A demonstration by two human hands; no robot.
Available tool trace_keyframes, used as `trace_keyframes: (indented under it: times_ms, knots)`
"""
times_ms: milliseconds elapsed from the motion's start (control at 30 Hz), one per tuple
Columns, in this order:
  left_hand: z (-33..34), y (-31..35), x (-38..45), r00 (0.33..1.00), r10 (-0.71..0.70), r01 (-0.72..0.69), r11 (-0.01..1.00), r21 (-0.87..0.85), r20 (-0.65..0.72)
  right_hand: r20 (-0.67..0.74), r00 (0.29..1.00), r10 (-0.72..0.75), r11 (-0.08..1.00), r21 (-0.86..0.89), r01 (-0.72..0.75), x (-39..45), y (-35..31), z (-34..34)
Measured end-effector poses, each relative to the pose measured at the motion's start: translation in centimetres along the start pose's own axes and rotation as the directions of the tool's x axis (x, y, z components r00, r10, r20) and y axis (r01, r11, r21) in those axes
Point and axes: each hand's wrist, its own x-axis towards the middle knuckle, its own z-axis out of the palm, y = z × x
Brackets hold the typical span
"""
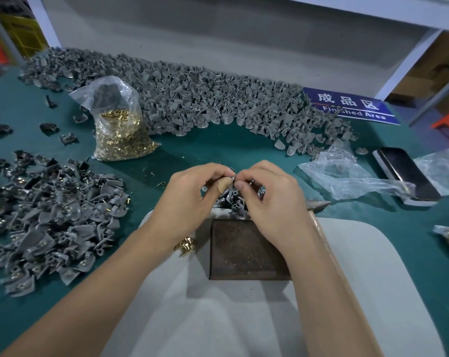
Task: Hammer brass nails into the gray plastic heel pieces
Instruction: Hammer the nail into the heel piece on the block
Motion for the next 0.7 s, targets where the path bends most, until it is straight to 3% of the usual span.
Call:
trace_keyframes:
  times_ms: [200, 700]
  knots:
    - [0.4, 0.1, -0.2, 0.995, -0.085, 0.082, 0.993, -0.08, -0.042, -0.084, 0.995, 0.049, 0.999, 0.026, -0.047, -0.1, -0.2, 0.1]
    - [0.5, 1.1, -0.5, 0.982, -0.135, 0.102, 0.969, -0.226, -0.132, -0.144, 0.98, 0.139, 0.931, 0.357, -0.079, -0.2, -0.7, 0.5]
